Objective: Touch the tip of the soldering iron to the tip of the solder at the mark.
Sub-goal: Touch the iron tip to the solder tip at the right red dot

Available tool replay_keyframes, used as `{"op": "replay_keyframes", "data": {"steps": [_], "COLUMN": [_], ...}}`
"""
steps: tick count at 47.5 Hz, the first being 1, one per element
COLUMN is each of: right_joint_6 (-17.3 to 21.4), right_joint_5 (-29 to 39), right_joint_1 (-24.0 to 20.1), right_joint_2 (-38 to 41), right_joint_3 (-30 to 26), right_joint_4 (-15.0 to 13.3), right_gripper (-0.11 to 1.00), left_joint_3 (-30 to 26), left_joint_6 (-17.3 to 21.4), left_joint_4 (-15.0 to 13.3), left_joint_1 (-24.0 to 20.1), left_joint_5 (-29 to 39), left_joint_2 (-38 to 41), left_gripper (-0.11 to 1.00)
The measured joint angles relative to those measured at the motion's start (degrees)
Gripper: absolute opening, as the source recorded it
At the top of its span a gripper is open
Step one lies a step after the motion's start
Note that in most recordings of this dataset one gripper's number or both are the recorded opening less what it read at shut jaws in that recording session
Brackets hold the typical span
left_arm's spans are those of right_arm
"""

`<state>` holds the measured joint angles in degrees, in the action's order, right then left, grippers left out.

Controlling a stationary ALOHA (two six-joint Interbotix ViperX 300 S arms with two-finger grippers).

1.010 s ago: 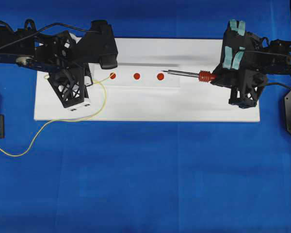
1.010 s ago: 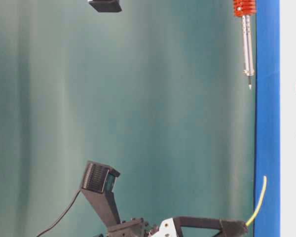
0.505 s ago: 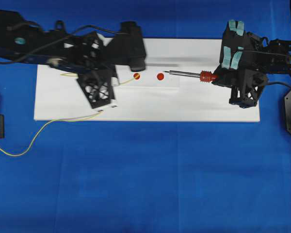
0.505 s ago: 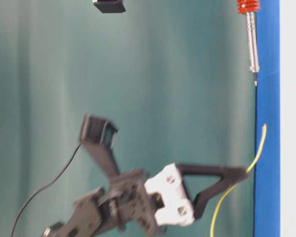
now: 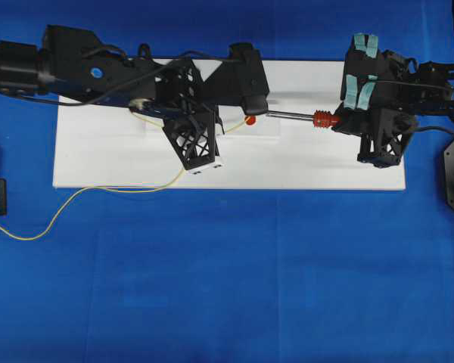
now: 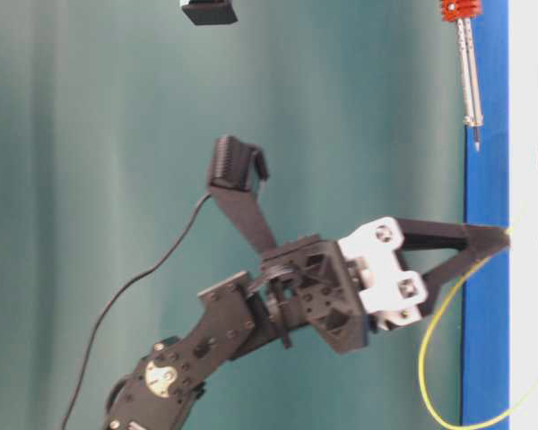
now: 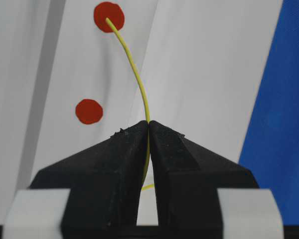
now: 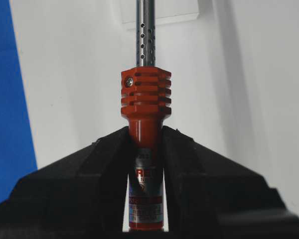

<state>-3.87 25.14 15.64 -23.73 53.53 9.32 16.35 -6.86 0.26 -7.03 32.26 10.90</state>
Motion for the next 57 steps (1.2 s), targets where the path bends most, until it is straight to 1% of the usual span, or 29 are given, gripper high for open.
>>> {"op": "replay_keyframes", "data": {"steps": [21,29,34,42,57], "right_joint_6": [0.2,0.2,0.1,0.1,0.2], "right_joint_5": [0.0,0.9,2.5,3.3,4.3], "right_joint_1": [0.3,0.3,0.2,0.3,0.2], "right_joint_2": [1.4,3.4,5.3,7.8,10.5], "right_joint_3": [0.0,-0.3,-1.8,-3.8,-5.6], "right_joint_4": [-0.4,-0.4,-0.3,-0.4,-1.1], "right_gripper": [0.06,0.06,0.06,0.06,0.06], "left_joint_3": [0.0,-0.1,0.0,-0.1,0.0], "left_joint_6": [0.0,0.0,0.0,0.0,0.1], "left_joint_4": [0.0,0.0,0.1,0.0,0.1], "left_joint_1": [0.0,0.0,0.0,0.0,0.0], "left_joint_5": [0.2,0.7,0.8,1.0,1.1], "left_joint_2": [0.7,0.8,0.8,0.8,0.8], "left_gripper": [0.03,0.03,0.03,0.03,0.03]}}
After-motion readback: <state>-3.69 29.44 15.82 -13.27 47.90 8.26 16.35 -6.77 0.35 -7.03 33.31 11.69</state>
